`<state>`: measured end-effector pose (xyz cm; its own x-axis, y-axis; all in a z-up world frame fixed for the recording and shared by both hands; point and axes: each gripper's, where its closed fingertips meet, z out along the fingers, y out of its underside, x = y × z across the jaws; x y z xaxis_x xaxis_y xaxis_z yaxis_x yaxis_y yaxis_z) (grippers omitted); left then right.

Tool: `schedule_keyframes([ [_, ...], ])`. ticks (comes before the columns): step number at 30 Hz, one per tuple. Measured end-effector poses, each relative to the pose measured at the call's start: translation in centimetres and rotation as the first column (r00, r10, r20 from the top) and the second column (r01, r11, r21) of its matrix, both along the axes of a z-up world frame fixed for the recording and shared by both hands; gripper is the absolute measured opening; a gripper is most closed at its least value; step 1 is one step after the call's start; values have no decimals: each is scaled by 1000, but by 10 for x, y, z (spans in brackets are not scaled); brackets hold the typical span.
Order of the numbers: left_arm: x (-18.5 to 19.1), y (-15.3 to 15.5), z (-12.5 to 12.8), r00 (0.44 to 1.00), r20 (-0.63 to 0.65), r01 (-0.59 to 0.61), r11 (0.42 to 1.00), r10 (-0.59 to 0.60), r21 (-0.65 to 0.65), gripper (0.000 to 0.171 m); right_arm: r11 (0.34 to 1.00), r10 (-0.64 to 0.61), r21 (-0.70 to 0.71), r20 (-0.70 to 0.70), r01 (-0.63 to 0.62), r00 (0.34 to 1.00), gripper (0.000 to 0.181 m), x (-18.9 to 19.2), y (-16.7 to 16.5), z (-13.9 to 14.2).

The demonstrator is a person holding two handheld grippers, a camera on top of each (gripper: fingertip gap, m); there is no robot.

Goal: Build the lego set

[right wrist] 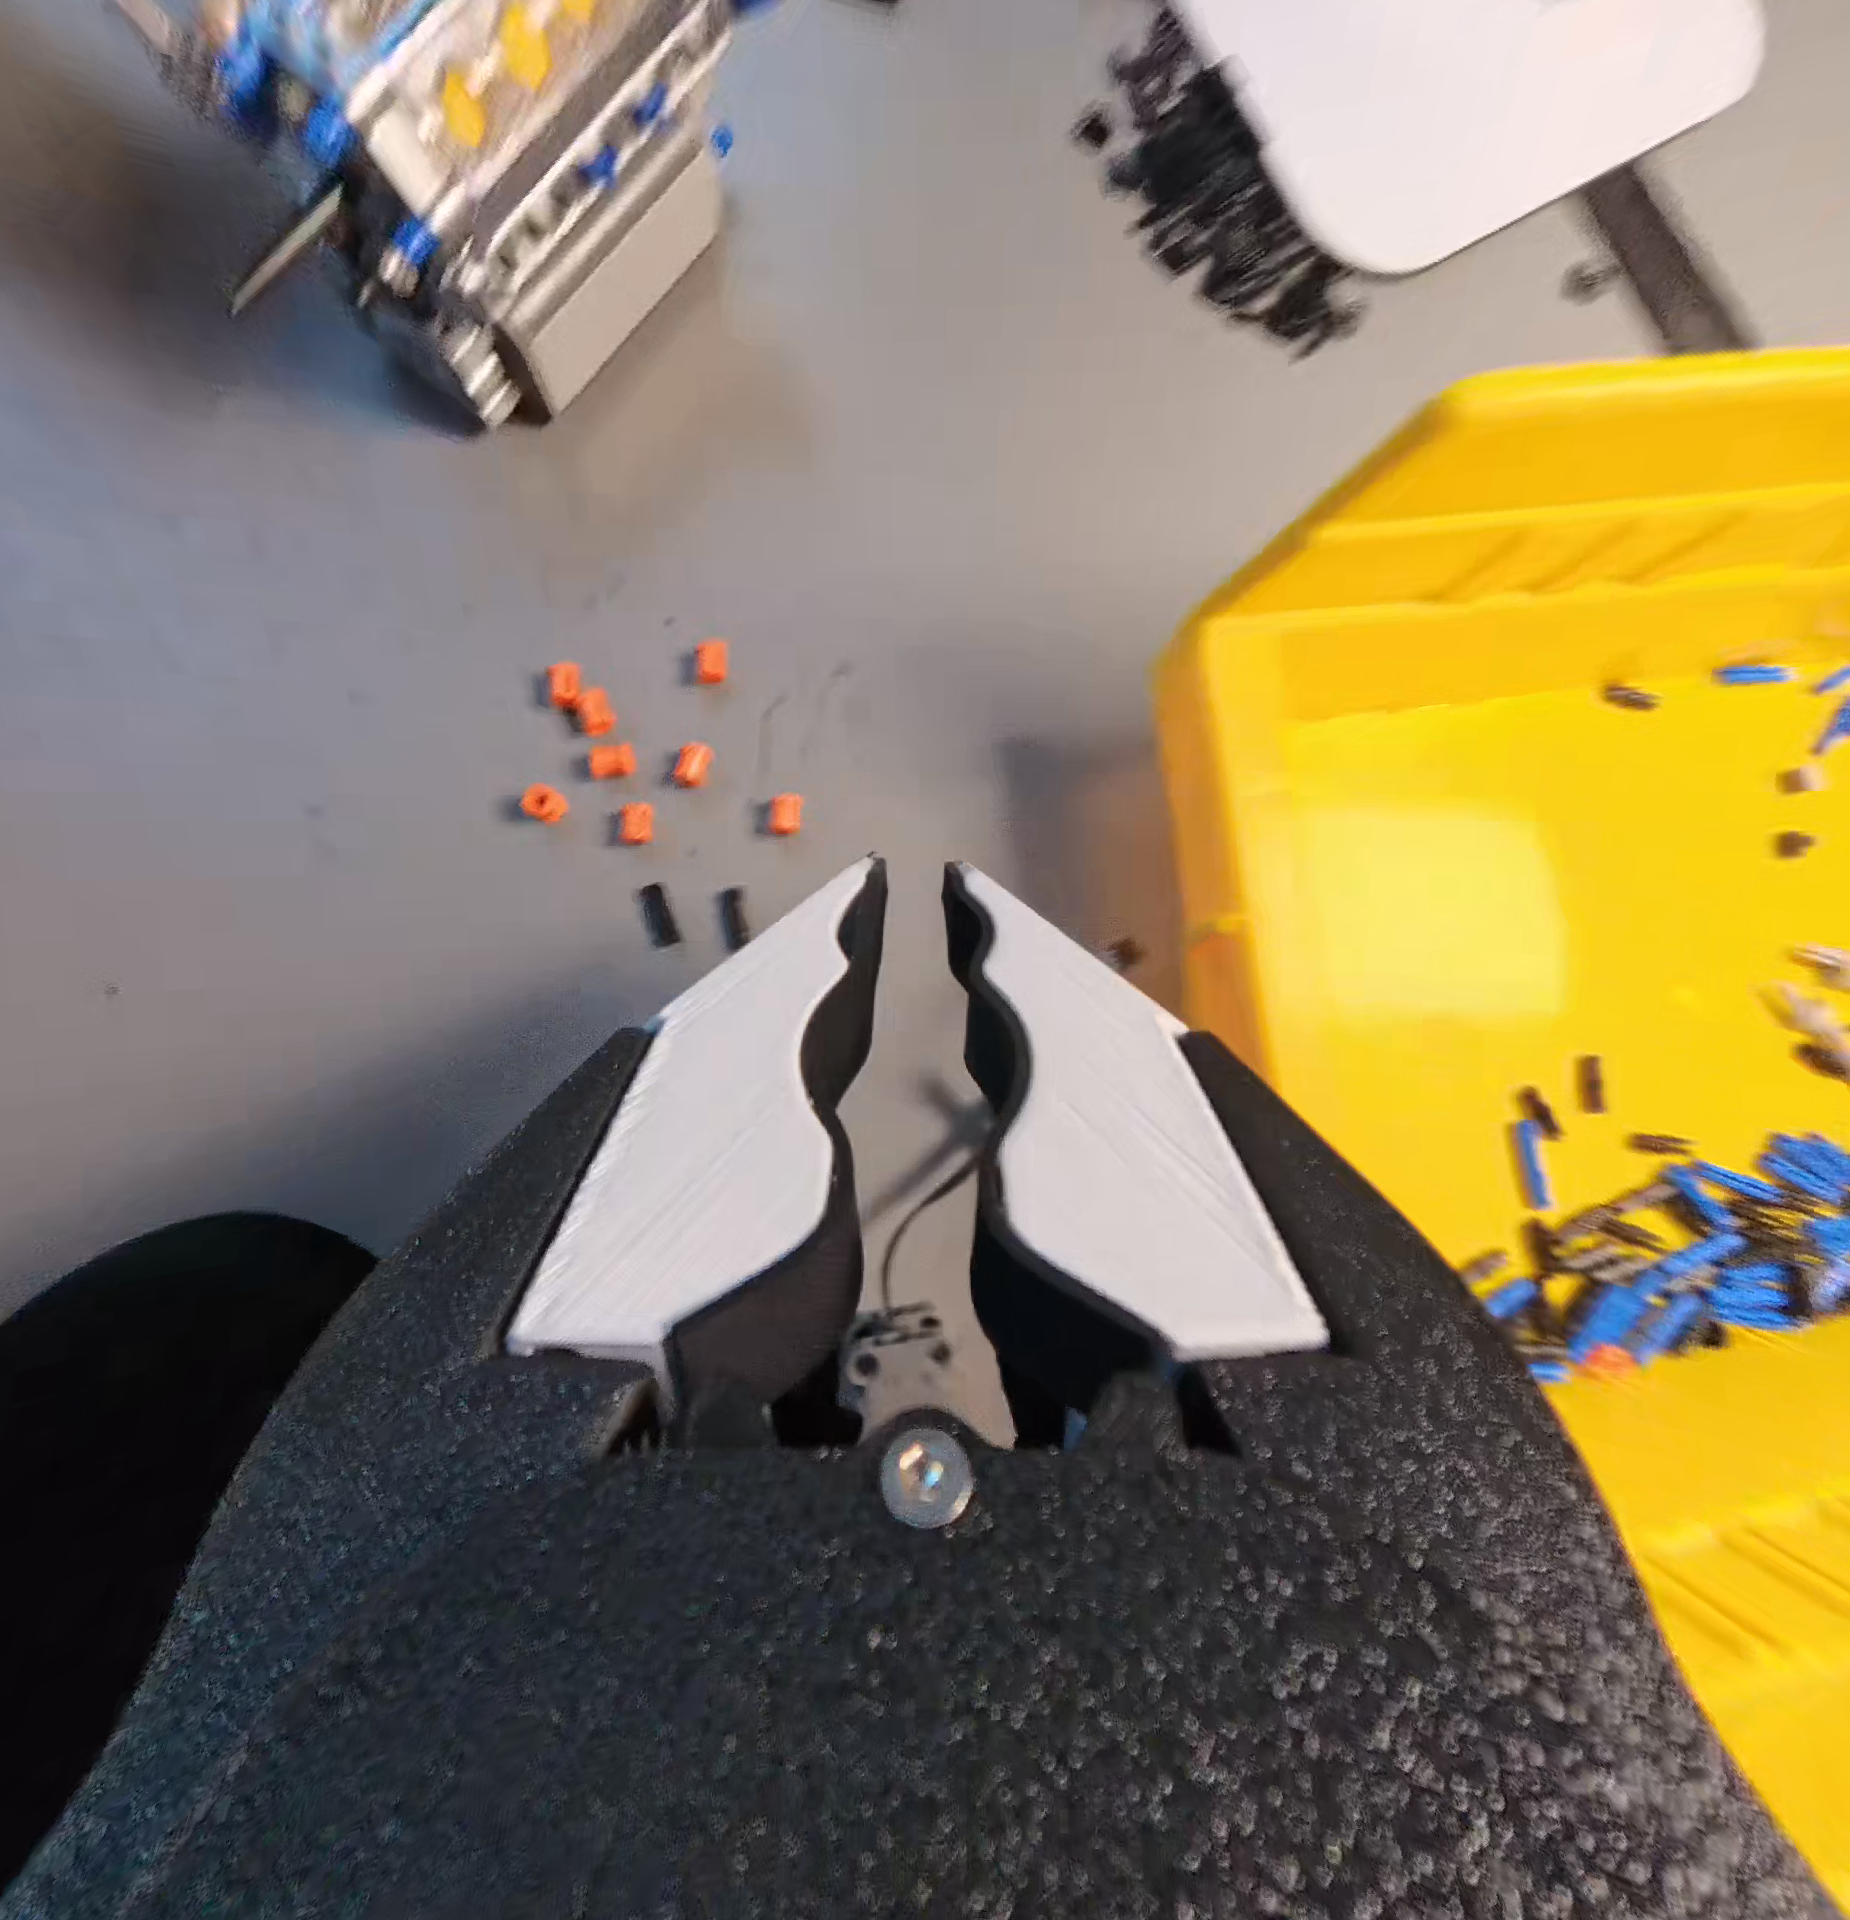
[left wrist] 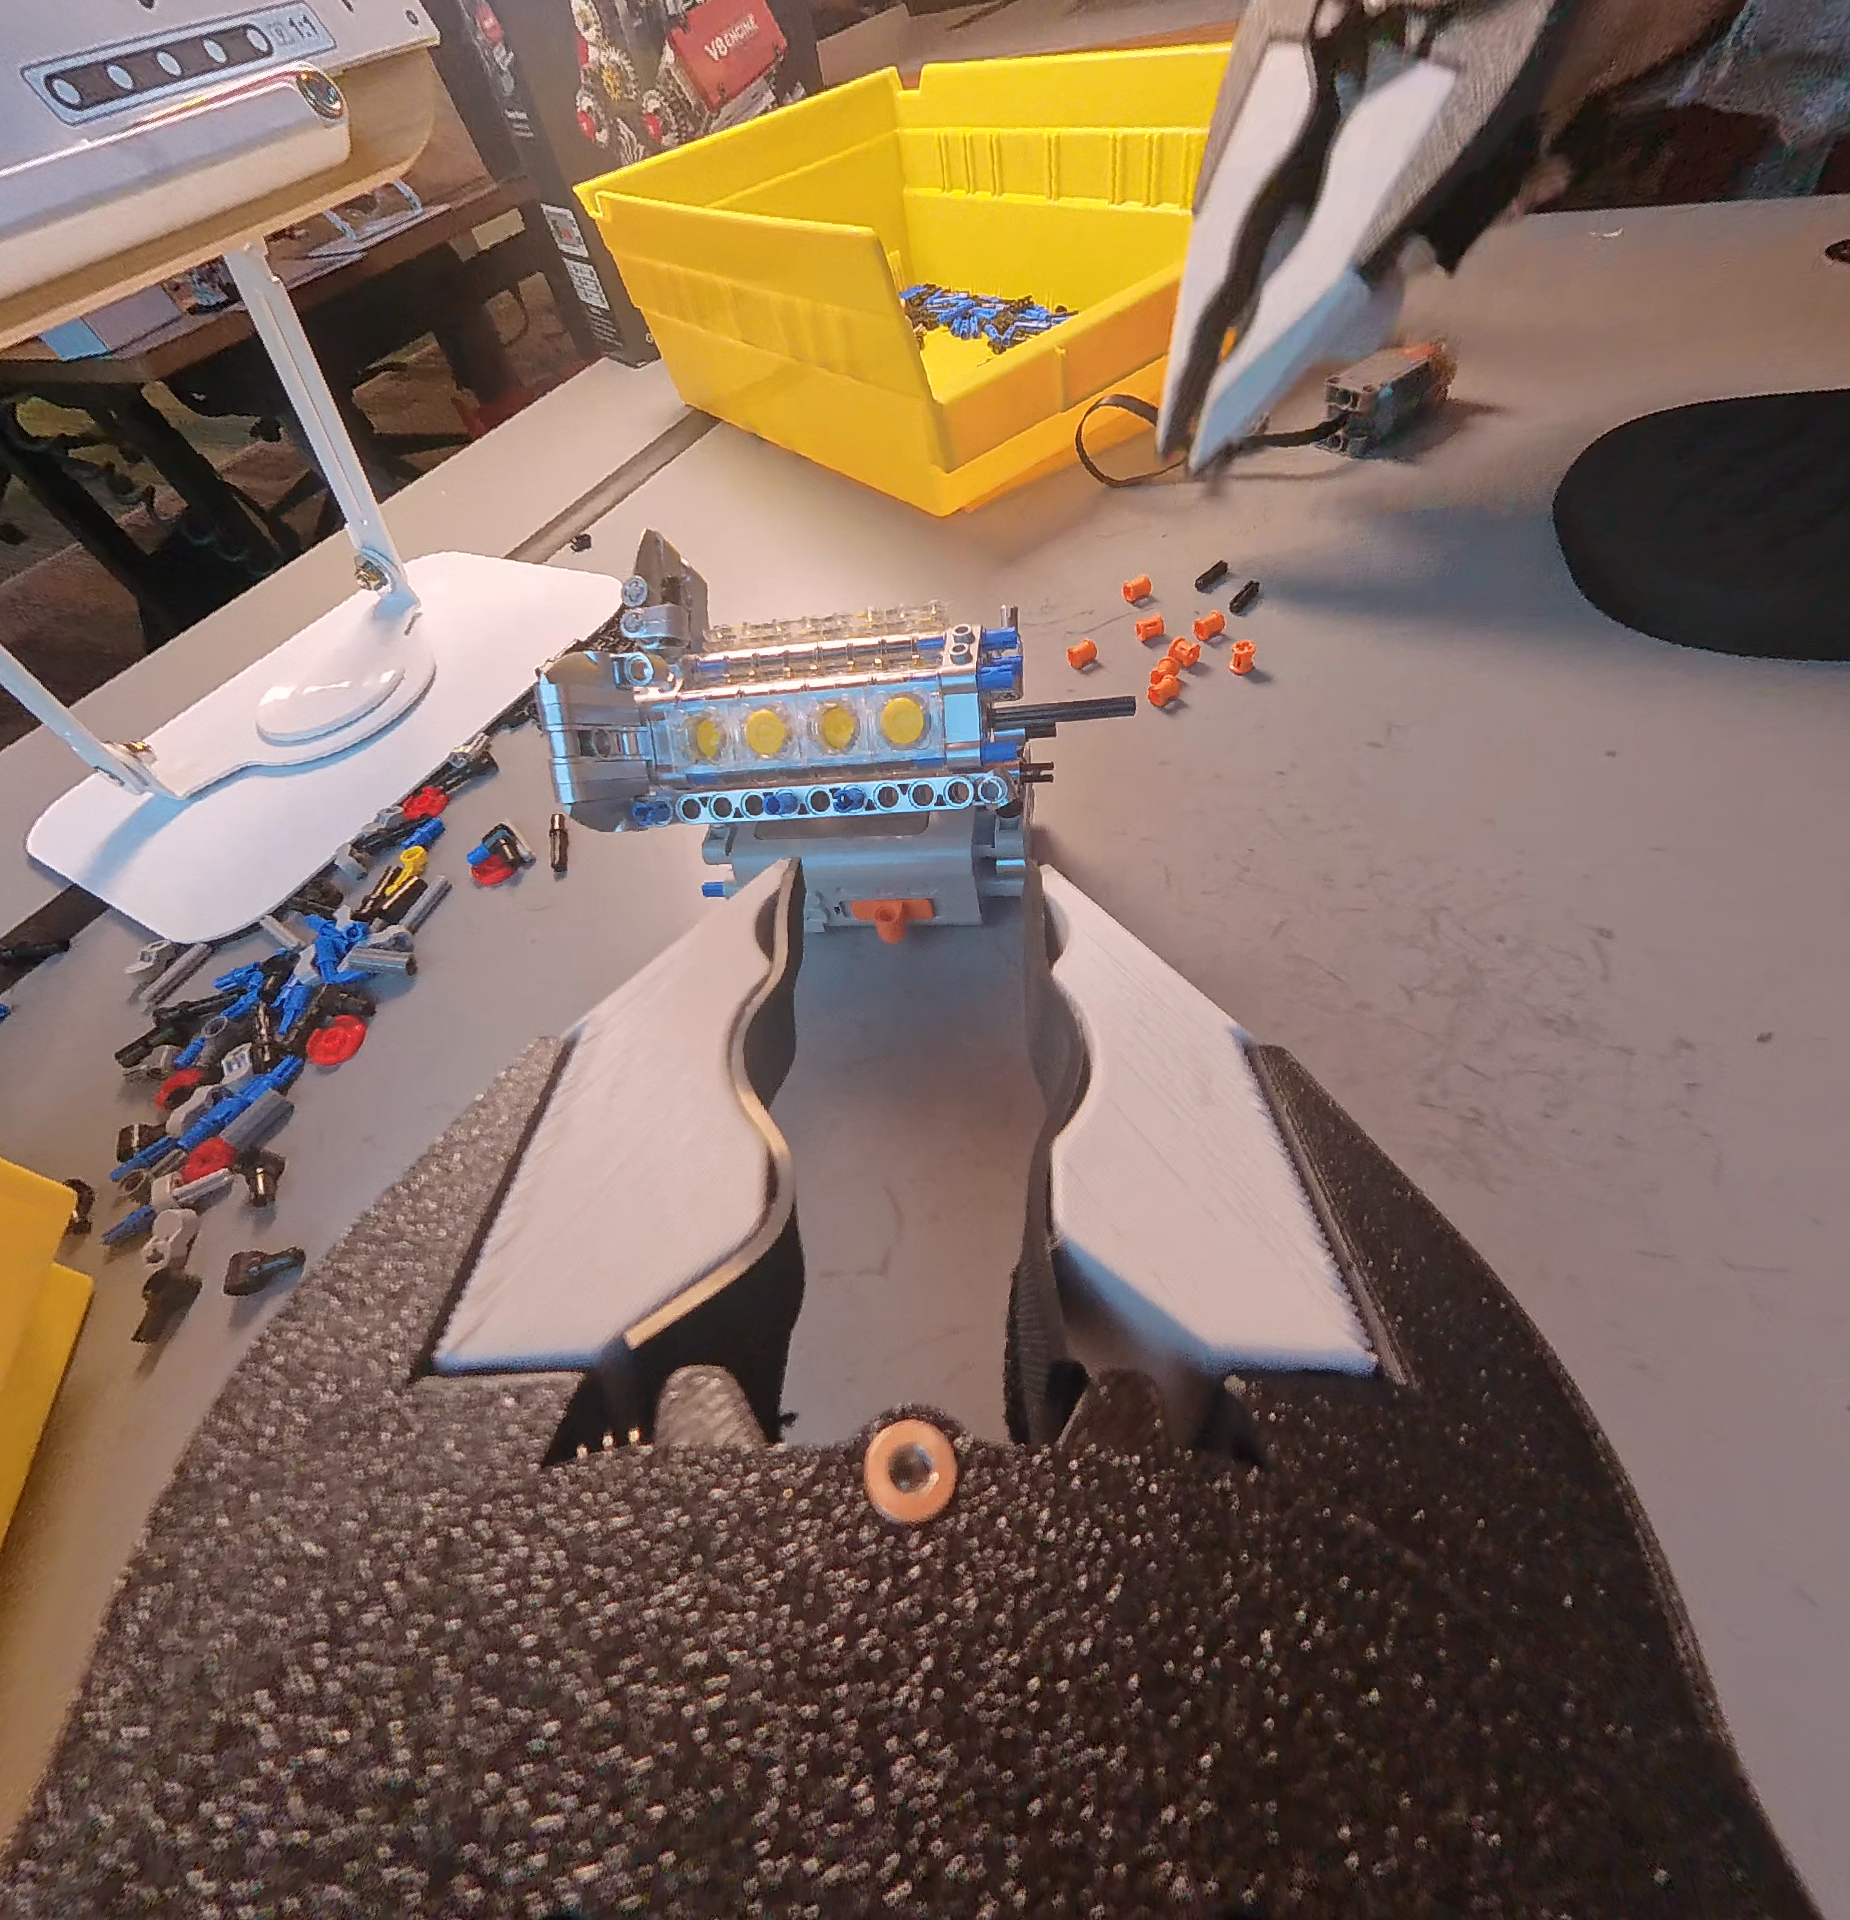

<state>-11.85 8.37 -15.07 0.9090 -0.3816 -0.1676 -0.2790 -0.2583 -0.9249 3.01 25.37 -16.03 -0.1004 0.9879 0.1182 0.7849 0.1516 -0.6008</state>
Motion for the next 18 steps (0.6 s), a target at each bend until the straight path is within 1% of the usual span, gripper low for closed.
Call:
schedule_keyframes([
  [2, 0, 0, 0, 1000, -1, 2, 1000, -2, -1, 40, 993, -114, 12, -99, 116, 989, 9, -5, 40, 40],
  [4, 1, 0, 0, 1000, 0, 6, 1000, -6, -2, 40, 966, -240, 67, -126, 250, 963, 10, -2, 94, 68],
  [6, 2, -1, 0, 1000, 1, 12, 1000, -12, -3, 40, 923, -346, 147, -90, 356, 934, 12, 5, 149, 79],
  [7, 2, -1, 0, 1000, 0, 15, 1000, -15, -3, 40, 903, -386, 182, -51, 389, 921, 12, 7, 173, 79],
  [9, 3, -1, 0, 1000, -1, 18, 1000, -18, 0, 40, 871, -448, 246, 37, 426, 893, 12, 10, 213, 69],
  [11, 3, -2, 0, 1000, -2, 20, 1000, -20, 0, 40, 848, -505, 270, 149, 456, 850, 11, 9, 241, 48],
  [13, 3, -1, 0, 1000, -2, 20, 1000, -20, 0, 40, 831, -541, 299, 242, 469, 805, 10, 7, 262, 25],
  [15, 3, -1, 0, 1000, -2, 17, 1000, -17, 1, 40, 824, -563, 302, 344, 479, 751, 6, 9, 274, 0],
  [18, 2, -2, 0, 1000, -1, 15, 1000, -15, 1, 40, 838, -540, 236, 482, 492, 690, 5, 14, 269, -29],
])
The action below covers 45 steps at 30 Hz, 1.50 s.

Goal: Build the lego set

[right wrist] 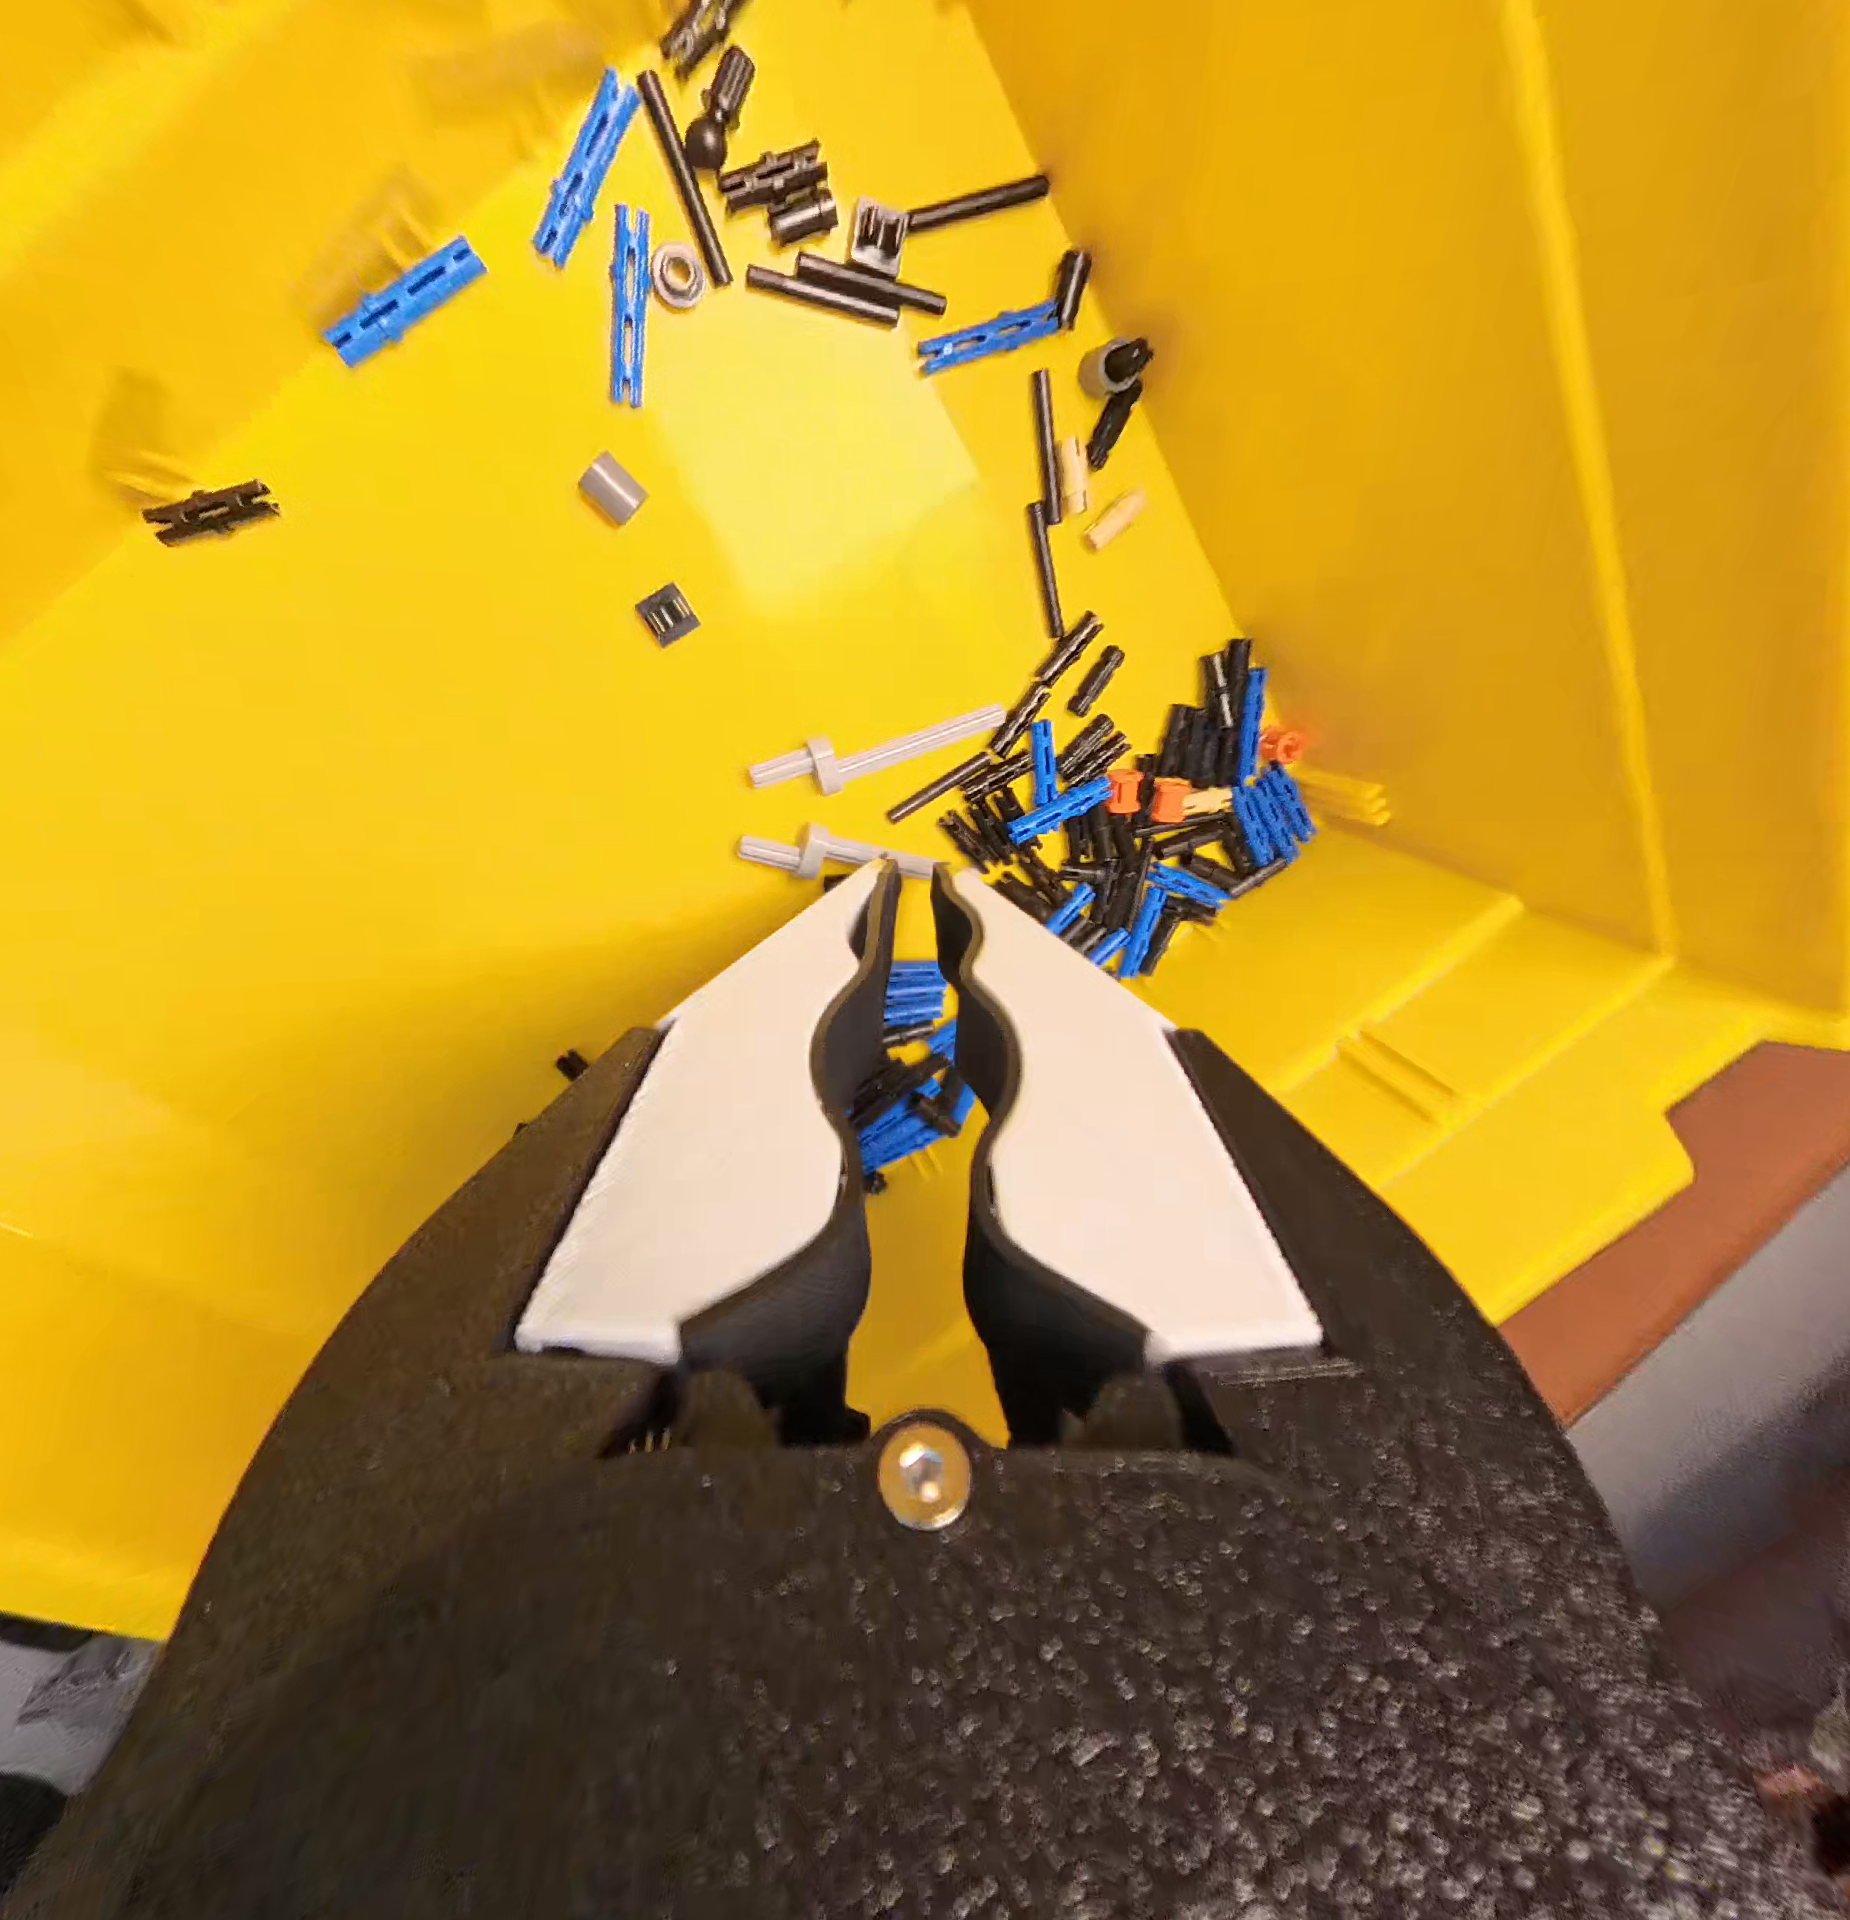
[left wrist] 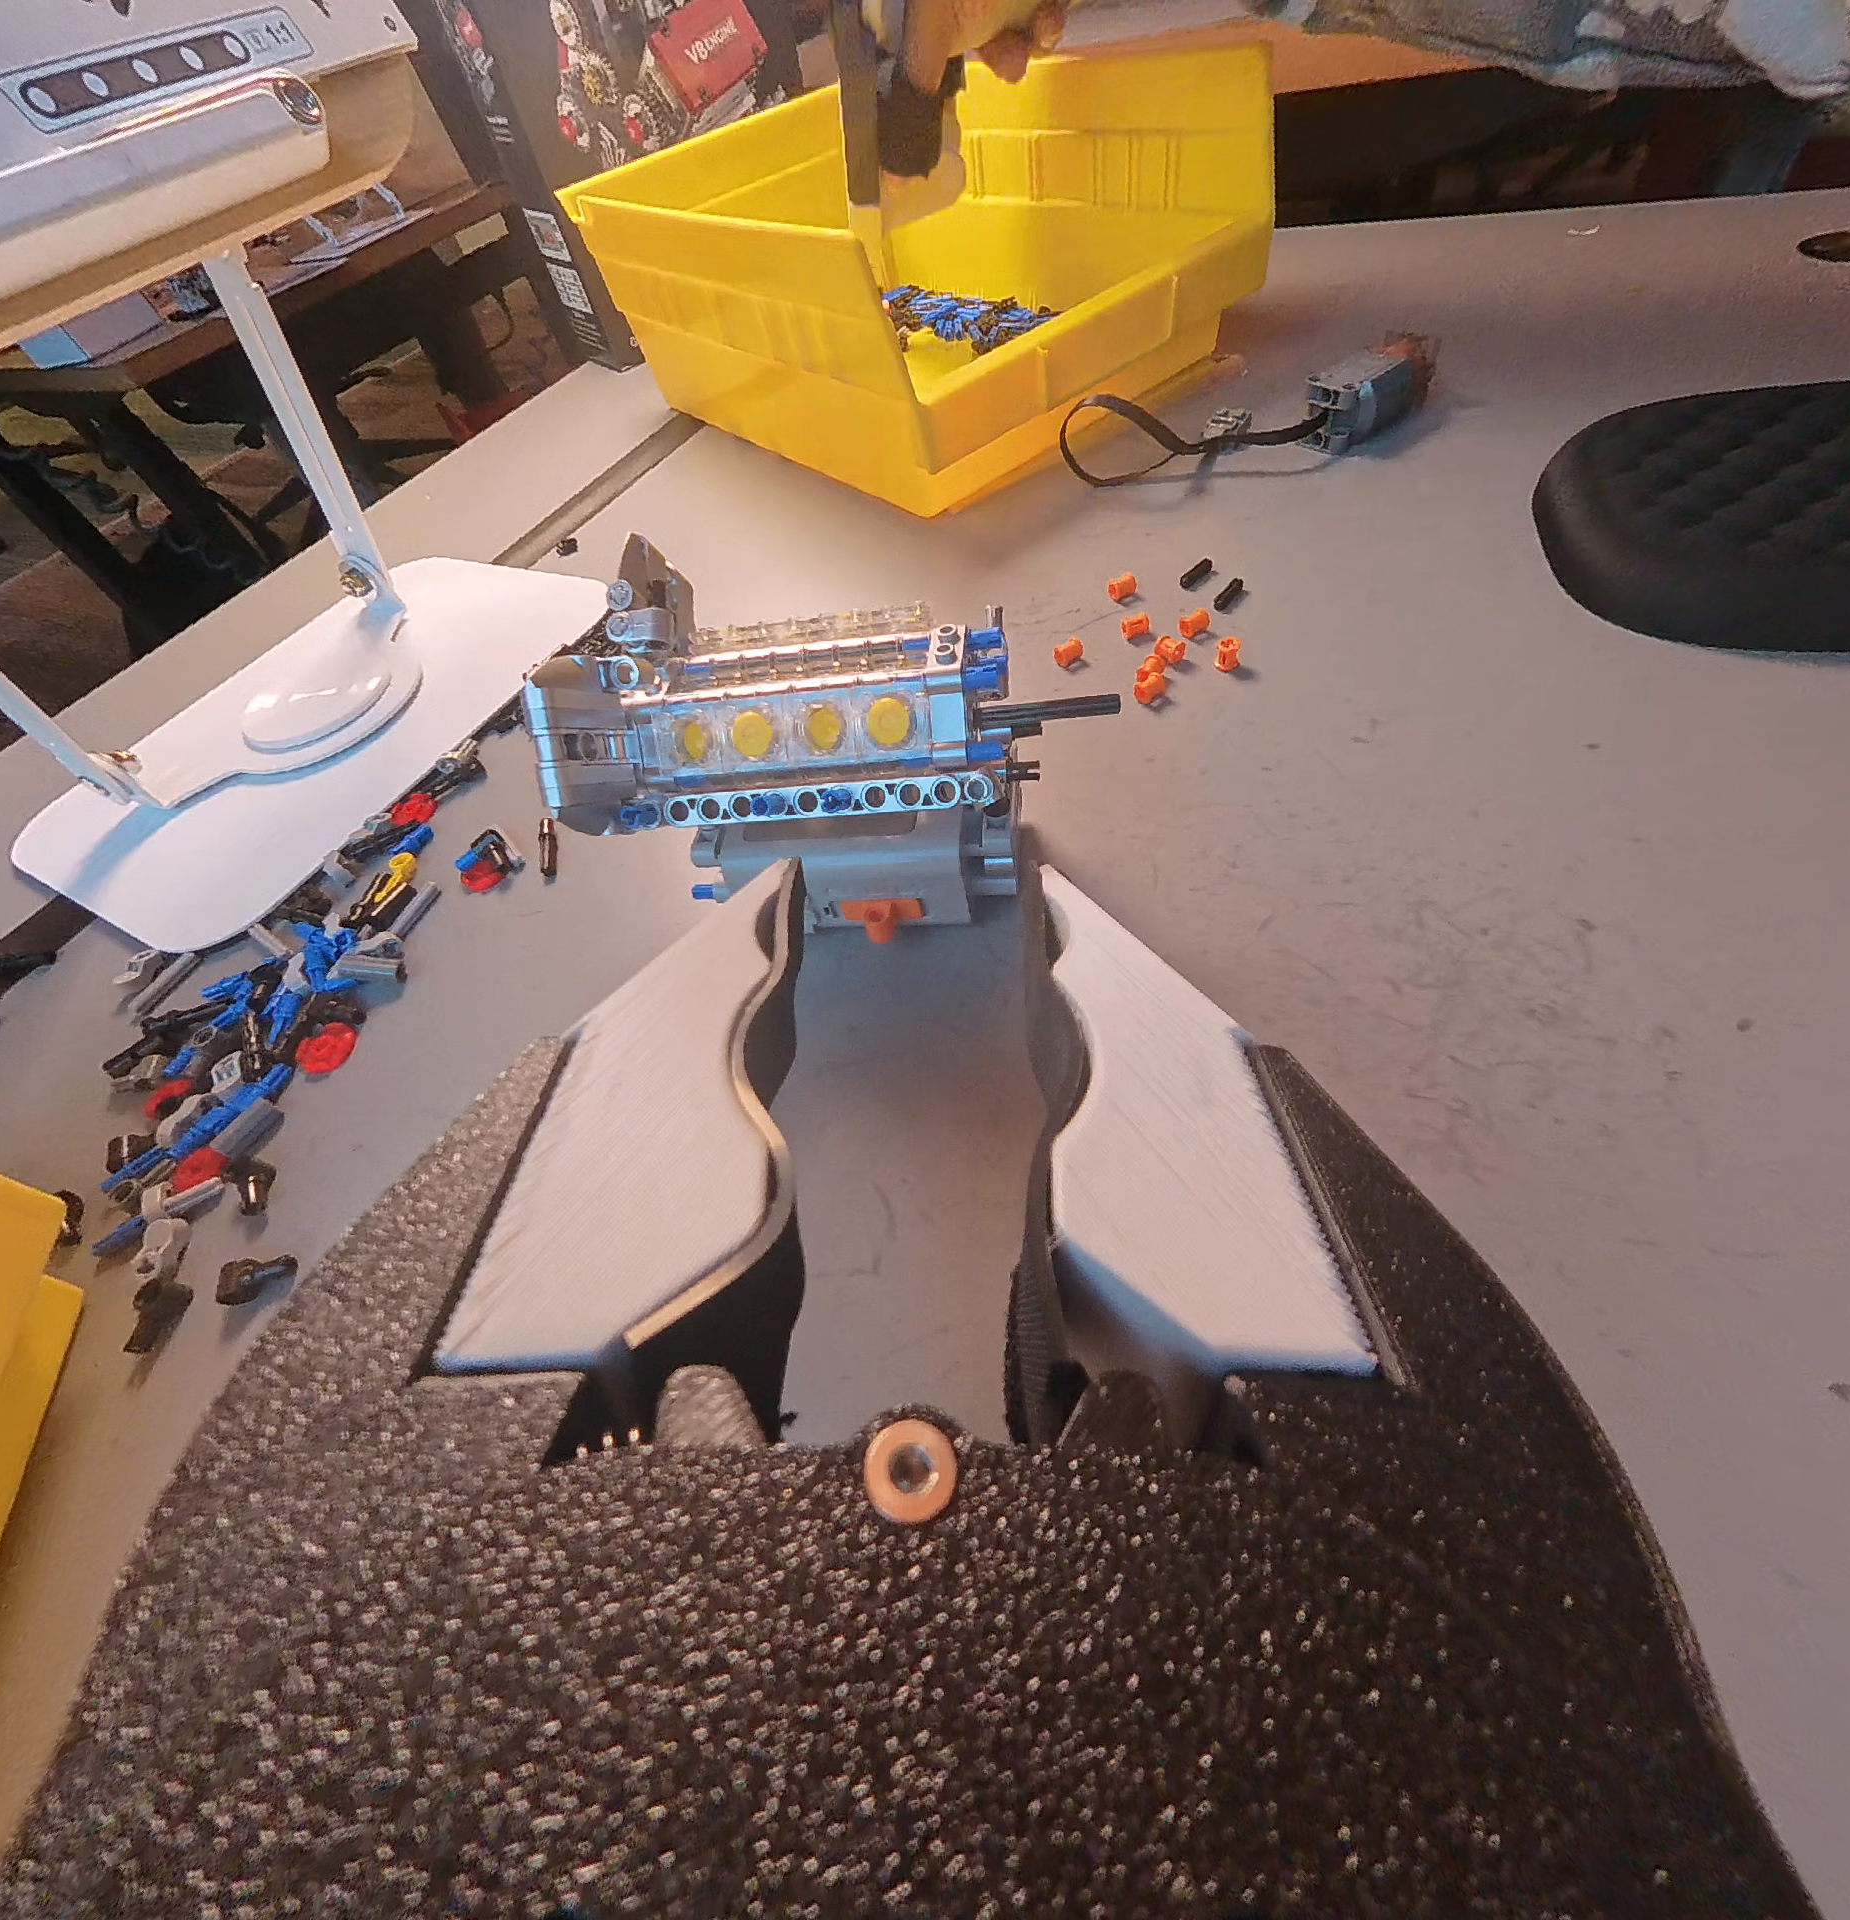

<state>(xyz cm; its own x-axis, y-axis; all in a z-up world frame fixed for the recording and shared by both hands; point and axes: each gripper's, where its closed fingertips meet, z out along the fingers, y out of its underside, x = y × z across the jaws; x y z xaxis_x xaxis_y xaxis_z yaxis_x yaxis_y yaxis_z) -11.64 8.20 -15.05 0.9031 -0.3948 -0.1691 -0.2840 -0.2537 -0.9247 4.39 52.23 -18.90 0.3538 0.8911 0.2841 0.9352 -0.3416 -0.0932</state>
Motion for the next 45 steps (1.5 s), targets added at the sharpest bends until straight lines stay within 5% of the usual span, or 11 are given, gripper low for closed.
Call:
schedule_keyframes([
  [12, -1, 1, 1, 1000, 25, 6, 1000, -6, -7, 40, 994, -92, 71, 82, 86, 992, 2, 20, 29, -11],
  [25, -1, 1, 0, 1000, 27, 7, 1000, -7, -10, 40, 995, 73, -59, -85, -78, 994, 3, -13, -5, 5],
  [40, 0, 1, -1, 1000, 16, 9, 1000, -8, -15, 40, 964, 267, -106, 414, -245, 870, 5, 54, -18, -9],
  [45, -1, 1, -1, 1000, 19, 8, 1000, -8, -17, 40, 957, 287, -140, 354, -253, 890, 2, 43, -26, -14],
])
